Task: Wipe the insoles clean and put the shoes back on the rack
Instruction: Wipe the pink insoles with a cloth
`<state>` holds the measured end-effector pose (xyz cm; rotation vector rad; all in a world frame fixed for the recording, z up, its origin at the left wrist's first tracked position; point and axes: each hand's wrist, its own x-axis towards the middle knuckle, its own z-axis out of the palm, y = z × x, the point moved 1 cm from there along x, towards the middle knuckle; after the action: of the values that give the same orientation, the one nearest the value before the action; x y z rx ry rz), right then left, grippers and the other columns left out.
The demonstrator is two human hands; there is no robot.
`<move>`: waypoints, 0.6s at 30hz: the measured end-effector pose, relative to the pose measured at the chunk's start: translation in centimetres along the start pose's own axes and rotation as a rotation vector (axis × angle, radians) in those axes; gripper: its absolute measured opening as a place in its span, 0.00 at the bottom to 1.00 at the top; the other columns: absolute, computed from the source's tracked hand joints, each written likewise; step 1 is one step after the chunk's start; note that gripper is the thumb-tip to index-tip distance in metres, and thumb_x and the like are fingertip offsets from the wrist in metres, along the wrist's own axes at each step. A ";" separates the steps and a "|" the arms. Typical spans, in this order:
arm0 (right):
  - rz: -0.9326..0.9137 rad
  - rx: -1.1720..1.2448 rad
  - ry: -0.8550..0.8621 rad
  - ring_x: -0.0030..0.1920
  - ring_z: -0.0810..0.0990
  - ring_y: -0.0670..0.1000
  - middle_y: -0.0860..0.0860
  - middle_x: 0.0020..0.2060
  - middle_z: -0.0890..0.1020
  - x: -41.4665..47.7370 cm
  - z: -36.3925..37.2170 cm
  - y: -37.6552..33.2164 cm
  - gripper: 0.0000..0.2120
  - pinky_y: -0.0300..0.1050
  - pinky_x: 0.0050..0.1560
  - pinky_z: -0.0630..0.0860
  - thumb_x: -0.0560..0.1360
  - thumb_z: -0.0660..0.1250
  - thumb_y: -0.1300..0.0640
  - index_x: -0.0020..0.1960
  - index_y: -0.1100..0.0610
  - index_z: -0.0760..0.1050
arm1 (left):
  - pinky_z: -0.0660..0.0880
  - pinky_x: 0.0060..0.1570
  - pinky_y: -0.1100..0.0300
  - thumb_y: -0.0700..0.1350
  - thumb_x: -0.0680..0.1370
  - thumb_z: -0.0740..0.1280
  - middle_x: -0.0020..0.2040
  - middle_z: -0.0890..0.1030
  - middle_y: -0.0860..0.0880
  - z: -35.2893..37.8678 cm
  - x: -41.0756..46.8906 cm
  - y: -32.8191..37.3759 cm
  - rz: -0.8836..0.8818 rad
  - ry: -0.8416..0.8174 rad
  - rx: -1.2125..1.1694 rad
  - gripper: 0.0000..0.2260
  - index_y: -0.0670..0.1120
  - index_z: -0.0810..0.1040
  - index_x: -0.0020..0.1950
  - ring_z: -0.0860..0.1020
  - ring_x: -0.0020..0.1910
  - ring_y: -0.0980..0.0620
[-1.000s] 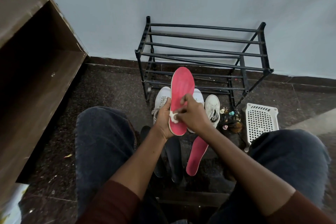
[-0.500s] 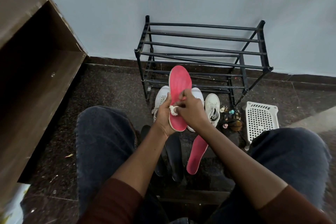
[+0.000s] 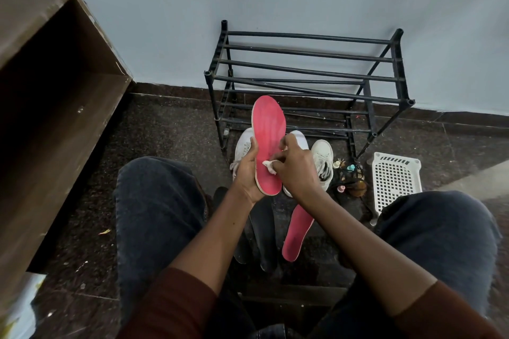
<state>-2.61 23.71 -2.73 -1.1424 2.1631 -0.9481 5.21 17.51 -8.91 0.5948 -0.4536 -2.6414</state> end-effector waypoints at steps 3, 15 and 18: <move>-0.054 -0.029 -0.046 0.39 0.80 0.54 0.53 0.40 0.82 -1.2 0.7 -0.3 0.12 0.48 0.37 0.76 0.70 0.66 0.63 0.45 0.52 0.63 | 0.78 0.53 0.50 0.65 0.78 0.53 0.51 0.80 0.42 -0.2 0.2 0.6 -0.008 0.069 0.036 0.31 0.40 0.78 0.60 0.82 0.50 0.46; 0.519 0.718 -0.229 0.30 0.73 0.49 0.57 0.32 0.76 -0.8 0.0 0.8 0.10 0.35 0.27 0.72 0.69 0.60 0.76 0.38 0.64 0.76 | 0.71 0.57 0.46 0.66 0.78 0.48 0.55 0.78 0.45 -0.6 0.2 1.1 0.051 0.221 -0.044 0.32 0.43 0.69 0.70 0.75 0.53 0.45; 0.608 0.813 -0.323 0.35 0.75 0.49 0.55 0.34 0.78 -0.4 -0.4 0.9 0.11 0.33 0.27 0.74 0.70 0.57 0.76 0.38 0.66 0.76 | 0.73 0.57 0.47 0.64 0.79 0.51 0.56 0.78 0.43 -0.6 0.0 1.3 0.063 0.228 -0.033 0.31 0.43 0.66 0.73 0.75 0.57 0.46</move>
<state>-3.14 24.51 -3.11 -0.1997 1.4644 -1.0879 5.84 16.27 -8.91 0.8456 -0.3533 -2.4786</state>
